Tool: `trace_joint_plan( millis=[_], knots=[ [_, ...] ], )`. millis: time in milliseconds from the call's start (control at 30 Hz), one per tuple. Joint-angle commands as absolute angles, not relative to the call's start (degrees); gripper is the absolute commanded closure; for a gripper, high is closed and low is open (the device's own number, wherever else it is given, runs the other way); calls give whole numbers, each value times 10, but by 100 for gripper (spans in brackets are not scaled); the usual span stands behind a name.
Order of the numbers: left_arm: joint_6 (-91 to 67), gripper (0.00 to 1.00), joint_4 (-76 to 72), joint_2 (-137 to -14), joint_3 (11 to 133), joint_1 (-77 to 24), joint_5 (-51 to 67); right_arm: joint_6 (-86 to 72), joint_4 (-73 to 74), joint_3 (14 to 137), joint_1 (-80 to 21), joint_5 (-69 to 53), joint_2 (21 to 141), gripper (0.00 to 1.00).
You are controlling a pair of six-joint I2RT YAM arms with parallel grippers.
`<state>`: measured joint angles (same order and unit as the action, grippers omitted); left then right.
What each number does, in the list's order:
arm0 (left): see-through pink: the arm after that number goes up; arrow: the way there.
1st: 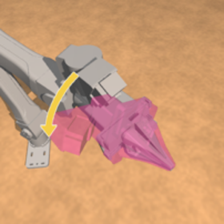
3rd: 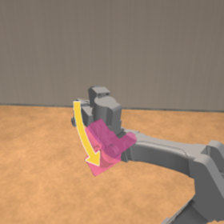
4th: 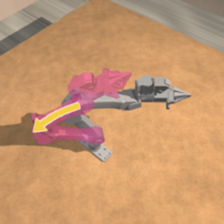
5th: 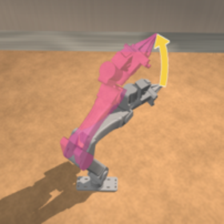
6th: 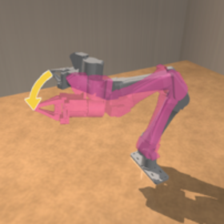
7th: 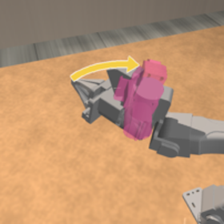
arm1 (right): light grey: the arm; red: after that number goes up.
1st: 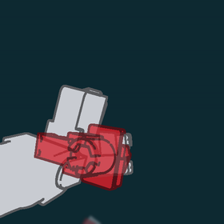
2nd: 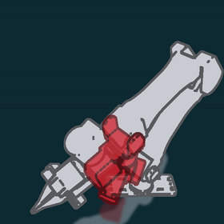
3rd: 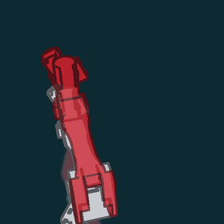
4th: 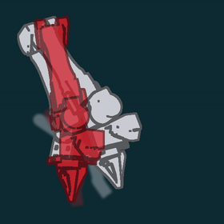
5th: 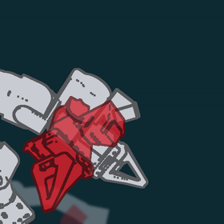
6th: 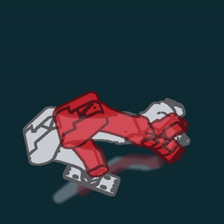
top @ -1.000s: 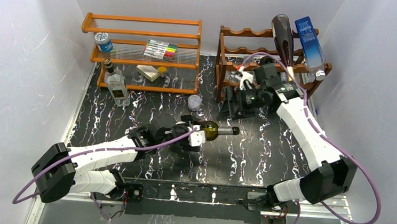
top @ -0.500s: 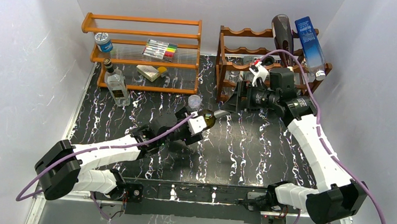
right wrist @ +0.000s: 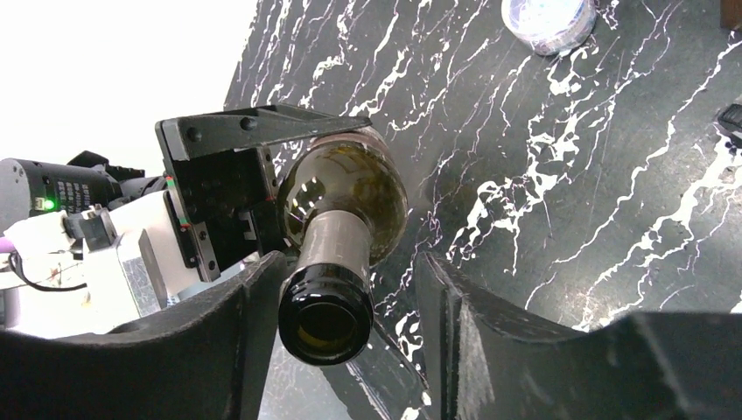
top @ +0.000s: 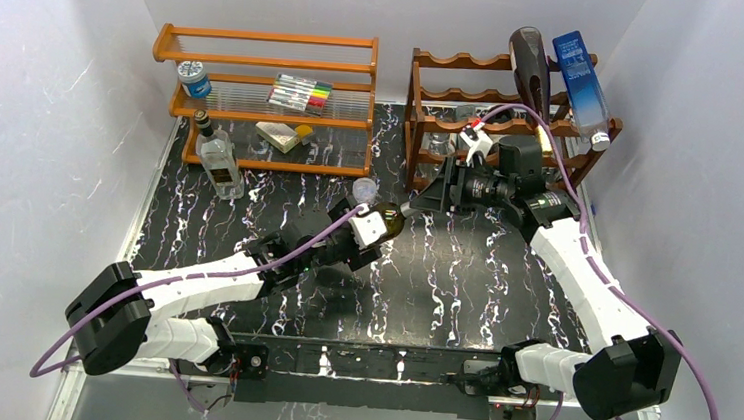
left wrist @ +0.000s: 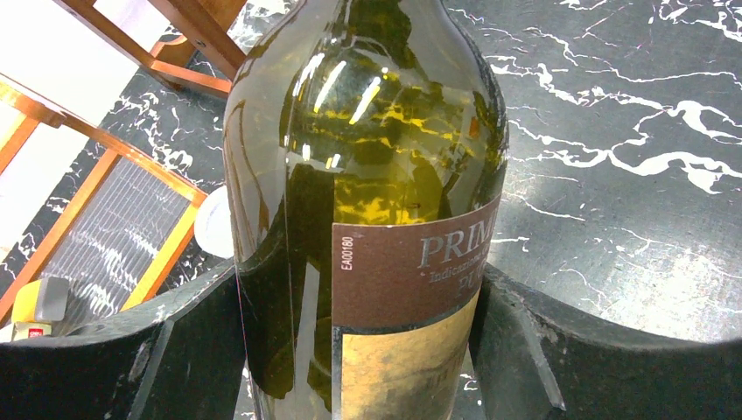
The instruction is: Take the wine bottle off the wine rack
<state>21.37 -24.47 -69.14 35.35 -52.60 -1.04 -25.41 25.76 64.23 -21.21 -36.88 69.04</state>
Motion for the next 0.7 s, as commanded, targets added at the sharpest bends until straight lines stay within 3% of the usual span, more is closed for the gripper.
trace_joint_plan(
  millis=[0,167,200,233,367,400,667],
  knots=[
    [210,88,-307,-682,391,-522,-2,-266,198,643,-210,-380,690,37],
    [209,86,-304,-686,393,-522,-1,-265,194,644,-212,-395,692,64],
    [204,74,-304,-690,395,-522,3,-264,193,645,-212,-392,689,88],
    [202,63,-306,-693,394,-523,3,-264,193,647,-213,-389,687,98],
    [195,7,-307,-703,396,-522,27,-254,209,666,-224,-360,687,100],
    [194,2,-303,-706,399,-522,38,-250,216,672,-227,-351,688,100],
    [168,2,-277,-699,418,-523,112,-230,263,722,-274,-292,720,100]
  ],
)
